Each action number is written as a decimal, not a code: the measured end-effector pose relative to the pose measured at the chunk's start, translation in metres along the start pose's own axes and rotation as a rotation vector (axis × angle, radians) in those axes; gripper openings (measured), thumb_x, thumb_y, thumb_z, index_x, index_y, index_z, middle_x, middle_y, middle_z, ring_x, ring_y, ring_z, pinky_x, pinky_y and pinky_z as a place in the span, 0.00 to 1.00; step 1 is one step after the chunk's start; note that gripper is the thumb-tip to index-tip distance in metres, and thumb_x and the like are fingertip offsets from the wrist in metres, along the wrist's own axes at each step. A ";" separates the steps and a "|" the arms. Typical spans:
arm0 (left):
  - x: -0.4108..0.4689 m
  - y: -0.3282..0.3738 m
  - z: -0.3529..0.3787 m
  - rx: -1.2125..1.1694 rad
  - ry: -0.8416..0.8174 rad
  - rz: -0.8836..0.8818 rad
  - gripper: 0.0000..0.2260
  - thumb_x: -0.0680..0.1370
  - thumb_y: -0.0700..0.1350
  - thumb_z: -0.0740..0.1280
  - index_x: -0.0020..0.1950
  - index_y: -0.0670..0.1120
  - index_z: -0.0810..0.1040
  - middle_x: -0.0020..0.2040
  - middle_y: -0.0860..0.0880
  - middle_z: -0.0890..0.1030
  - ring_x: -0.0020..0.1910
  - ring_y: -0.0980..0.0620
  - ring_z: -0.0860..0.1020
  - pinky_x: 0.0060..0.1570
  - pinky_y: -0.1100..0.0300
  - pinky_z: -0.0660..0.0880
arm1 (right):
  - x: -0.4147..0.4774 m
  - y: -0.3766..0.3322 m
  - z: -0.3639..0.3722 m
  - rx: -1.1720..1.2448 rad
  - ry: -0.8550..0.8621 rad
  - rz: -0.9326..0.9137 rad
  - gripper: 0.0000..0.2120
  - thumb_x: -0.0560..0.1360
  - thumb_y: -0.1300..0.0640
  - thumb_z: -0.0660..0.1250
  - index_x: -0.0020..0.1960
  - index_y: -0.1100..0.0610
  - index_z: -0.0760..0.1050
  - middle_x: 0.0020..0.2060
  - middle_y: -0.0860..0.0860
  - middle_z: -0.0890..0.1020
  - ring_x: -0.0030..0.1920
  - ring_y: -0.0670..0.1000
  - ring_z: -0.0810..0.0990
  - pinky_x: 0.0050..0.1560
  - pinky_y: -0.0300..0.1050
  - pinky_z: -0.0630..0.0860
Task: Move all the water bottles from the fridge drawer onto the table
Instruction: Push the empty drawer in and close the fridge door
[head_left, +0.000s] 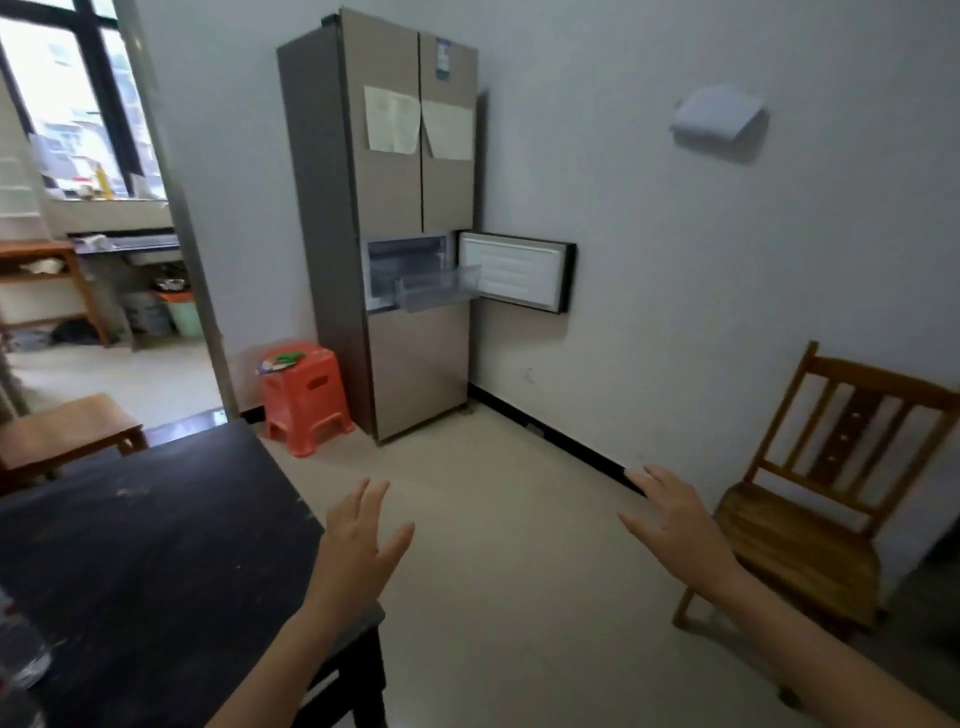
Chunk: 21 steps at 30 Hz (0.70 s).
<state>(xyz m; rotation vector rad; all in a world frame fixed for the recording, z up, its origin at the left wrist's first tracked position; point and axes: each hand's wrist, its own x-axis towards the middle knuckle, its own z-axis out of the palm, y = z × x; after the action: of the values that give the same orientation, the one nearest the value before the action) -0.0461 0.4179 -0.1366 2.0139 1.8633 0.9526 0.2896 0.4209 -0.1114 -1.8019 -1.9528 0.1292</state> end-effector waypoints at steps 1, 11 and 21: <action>-0.007 0.017 0.010 -0.009 0.000 0.009 0.29 0.76 0.57 0.62 0.72 0.45 0.62 0.74 0.43 0.60 0.72 0.45 0.58 0.69 0.53 0.56 | -0.011 0.013 -0.011 0.016 0.009 0.019 0.26 0.76 0.50 0.63 0.72 0.55 0.62 0.72 0.54 0.62 0.73 0.52 0.57 0.71 0.45 0.54; -0.065 0.118 0.082 0.007 -0.039 0.021 0.38 0.69 0.67 0.52 0.73 0.45 0.61 0.74 0.44 0.60 0.74 0.43 0.55 0.70 0.49 0.54 | -0.088 0.101 -0.085 -0.168 0.002 -0.051 0.27 0.78 0.47 0.59 0.74 0.53 0.58 0.73 0.53 0.59 0.74 0.52 0.54 0.72 0.42 0.51; 0.000 0.162 0.119 0.057 -0.023 0.117 0.42 0.66 0.68 0.48 0.72 0.43 0.63 0.73 0.41 0.62 0.73 0.41 0.56 0.70 0.49 0.55 | -0.058 0.163 -0.112 -0.305 0.026 -0.089 0.32 0.74 0.40 0.48 0.74 0.52 0.58 0.73 0.53 0.60 0.75 0.53 0.54 0.70 0.42 0.47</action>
<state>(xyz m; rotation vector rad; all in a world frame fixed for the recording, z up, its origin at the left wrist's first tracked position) 0.1550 0.4213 -0.1330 2.1793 1.7973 0.9108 0.4856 0.3584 -0.0907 -1.8841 -2.1222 -0.2329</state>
